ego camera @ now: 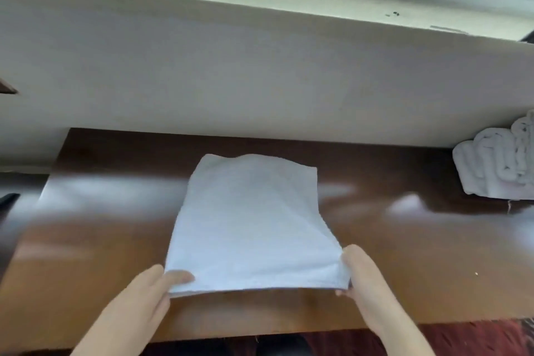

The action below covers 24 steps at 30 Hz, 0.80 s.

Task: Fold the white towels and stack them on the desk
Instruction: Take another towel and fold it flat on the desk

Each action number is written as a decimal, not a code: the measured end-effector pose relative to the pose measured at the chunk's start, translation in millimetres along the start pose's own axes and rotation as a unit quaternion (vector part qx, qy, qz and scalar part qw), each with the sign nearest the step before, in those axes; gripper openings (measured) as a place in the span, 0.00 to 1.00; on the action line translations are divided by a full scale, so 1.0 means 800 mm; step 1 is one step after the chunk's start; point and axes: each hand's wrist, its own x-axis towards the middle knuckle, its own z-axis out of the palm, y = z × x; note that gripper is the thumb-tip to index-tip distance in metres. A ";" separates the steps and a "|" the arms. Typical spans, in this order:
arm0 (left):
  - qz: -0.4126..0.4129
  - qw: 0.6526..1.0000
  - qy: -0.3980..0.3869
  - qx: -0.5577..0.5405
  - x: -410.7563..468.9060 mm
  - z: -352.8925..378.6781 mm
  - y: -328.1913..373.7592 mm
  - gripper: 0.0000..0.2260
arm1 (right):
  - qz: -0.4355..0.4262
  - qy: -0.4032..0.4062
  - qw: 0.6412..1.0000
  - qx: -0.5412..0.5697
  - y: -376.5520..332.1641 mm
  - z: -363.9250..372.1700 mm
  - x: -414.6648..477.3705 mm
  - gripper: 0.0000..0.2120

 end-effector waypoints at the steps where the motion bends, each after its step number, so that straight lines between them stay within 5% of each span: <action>1: -0.014 0.999 -0.038 0.012 -0.005 0.031 -0.017 0.21 | -0.006 0.002 0.999 -0.036 0.028 0.009 0.014 0.10; 3: -0.027 0.994 -0.095 0.039 -0.013 0.073 -0.034 0.21 | -0.013 0.014 0.995 -0.097 0.079 0.021 0.026 0.10; 5: -0.029 0.998 -0.050 0.035 -0.018 0.095 -0.054 0.21 | -0.027 0.026 0.992 -0.120 0.114 0.023 0.029 0.09; 11: -0.103 0.986 -0.048 -0.126 -0.014 0.071 -0.018 0.25 | -0.069 0.070 0.989 -0.111 0.122 0.017 0.027 0.05; 17: -0.159 0.931 0.069 -0.321 0.051 -0.029 0.032 0.17 | -0.169 0.070 0.983 -0.016 -0.007 0.014 0.014 0.01; 21: -0.070 0.909 0.163 -0.377 0.082 -0.120 0.069 0.06 | -0.316 0.077 0.942 0.076 -0.115 -0.007 -0.026 0.04; 24: -0.033 0.915 0.189 -0.354 0.062 -0.157 0.073 0.16 | -0.389 0.053 0.911 0.125 -0.138 -0.031 -0.069 0.06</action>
